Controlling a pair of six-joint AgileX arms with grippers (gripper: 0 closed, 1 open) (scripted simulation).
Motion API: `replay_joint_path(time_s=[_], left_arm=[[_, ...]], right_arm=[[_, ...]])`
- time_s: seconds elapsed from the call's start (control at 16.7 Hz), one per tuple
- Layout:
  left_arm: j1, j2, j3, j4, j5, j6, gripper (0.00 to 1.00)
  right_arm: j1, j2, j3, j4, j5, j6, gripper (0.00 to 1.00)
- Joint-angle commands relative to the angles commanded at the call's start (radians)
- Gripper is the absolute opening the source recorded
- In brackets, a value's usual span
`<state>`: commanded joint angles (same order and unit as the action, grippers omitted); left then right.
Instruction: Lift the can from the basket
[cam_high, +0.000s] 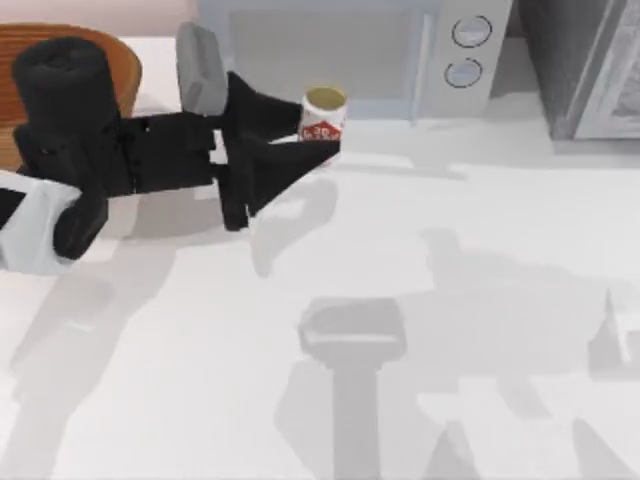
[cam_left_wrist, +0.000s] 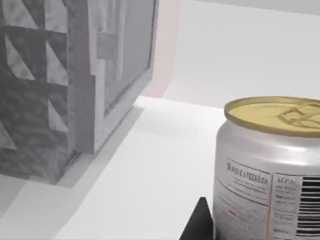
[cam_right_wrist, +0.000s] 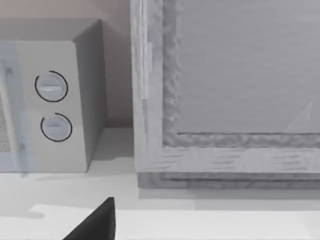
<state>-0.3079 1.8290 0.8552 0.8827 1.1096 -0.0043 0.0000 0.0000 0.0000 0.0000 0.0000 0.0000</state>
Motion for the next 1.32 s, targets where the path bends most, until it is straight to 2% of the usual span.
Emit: replay_joint_path(time_s=[0.72, 0.96, 1.32], left_arm=[[-0.005, 0.604, 0.288, 0.344, 0.211, 0.02, 0.0], [0.013, 0.718, 0.352, 0.42, 0.22, 0.036, 0.0], [0.015, 0.725, 0.357, 0.426, 0.218, 0.039, 0.0]], right_arm=[[0.0, 0.0, 0.0, 0.0, 0.0, 0.0, 1.0], [0.0, 0.0, 0.0, 0.0, 0.0, 0.0, 1.0], [0.0, 0.0, 0.0, 0.0, 0.0, 0.0, 1.0]])
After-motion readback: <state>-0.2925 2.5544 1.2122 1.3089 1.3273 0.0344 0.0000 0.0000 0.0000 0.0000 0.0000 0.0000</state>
